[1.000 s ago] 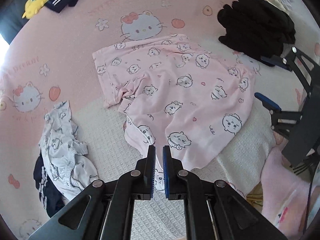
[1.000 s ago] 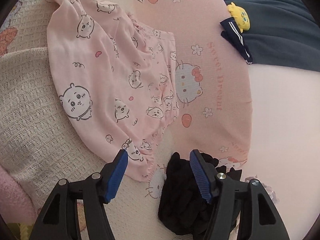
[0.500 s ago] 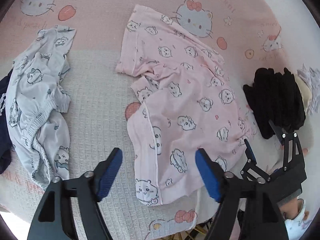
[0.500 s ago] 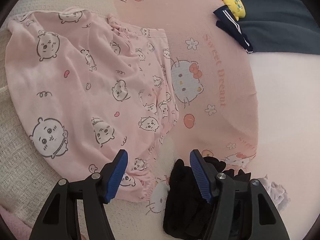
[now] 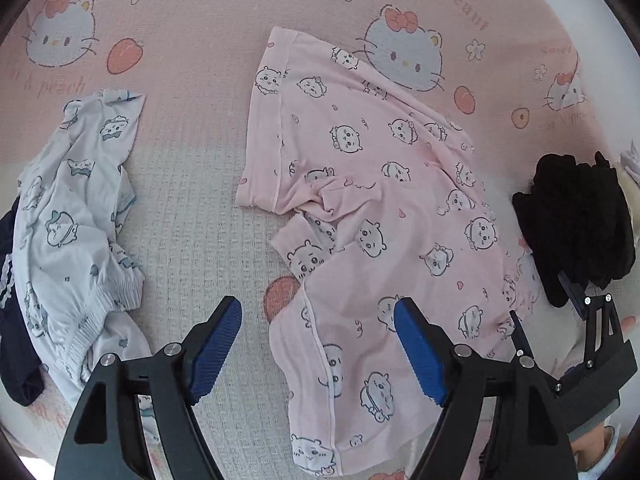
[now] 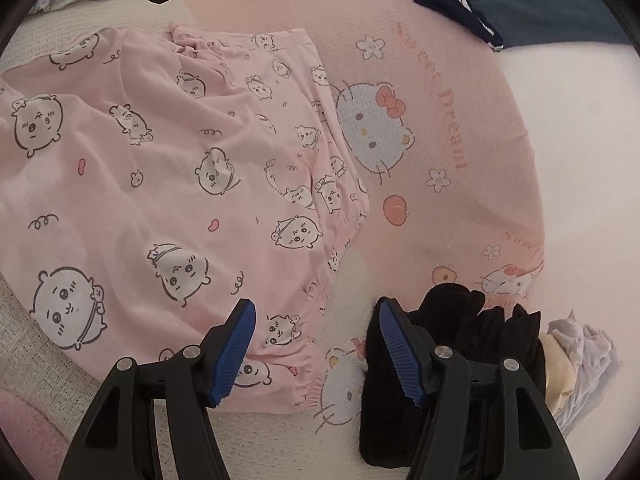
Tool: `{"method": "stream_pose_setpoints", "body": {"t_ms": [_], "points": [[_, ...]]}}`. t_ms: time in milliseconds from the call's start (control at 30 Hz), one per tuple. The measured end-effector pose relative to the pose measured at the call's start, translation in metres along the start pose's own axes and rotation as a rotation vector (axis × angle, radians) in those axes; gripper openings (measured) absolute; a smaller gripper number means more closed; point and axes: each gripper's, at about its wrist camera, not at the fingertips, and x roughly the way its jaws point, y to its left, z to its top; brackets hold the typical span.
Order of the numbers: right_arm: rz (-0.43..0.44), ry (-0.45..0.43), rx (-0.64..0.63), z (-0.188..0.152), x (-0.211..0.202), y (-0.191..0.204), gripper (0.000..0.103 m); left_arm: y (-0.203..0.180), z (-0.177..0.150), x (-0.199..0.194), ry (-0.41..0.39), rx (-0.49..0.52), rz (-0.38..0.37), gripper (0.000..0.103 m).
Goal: Fold clothes
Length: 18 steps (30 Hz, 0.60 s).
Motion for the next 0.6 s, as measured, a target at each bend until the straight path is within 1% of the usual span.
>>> {"method": "stream_pose_setpoints", "body": {"t_ms": [100,200,267,433,500,600], "points": [[0.034,0.035,0.034,-0.003,0.011,-0.005,0.064,0.009,0.009,0.011,0.021,-0.038,-0.012,0.078],[0.073,0.069,0.077,-0.005,0.021,-0.011,0.064,0.017,0.016,0.02,0.024,-0.066,0.0,0.078],[0.128,0.094,0.145,-0.007,0.028,-0.021,0.064,0.026,0.02,0.026,0.025,-0.095,0.0,0.078],[0.289,0.155,0.357,-0.016,0.044,-0.048,0.064,0.049,0.027,0.046,0.07,-0.235,-0.121,0.077],[0.354,0.175,0.446,-0.021,0.05,-0.058,0.064,0.054,0.028,0.052,0.075,-0.276,-0.154,0.077],[0.469,0.218,0.599,-0.033,0.06,-0.073,0.064,0.056,0.031,0.064,0.108,-0.312,-0.192,0.077]]}}
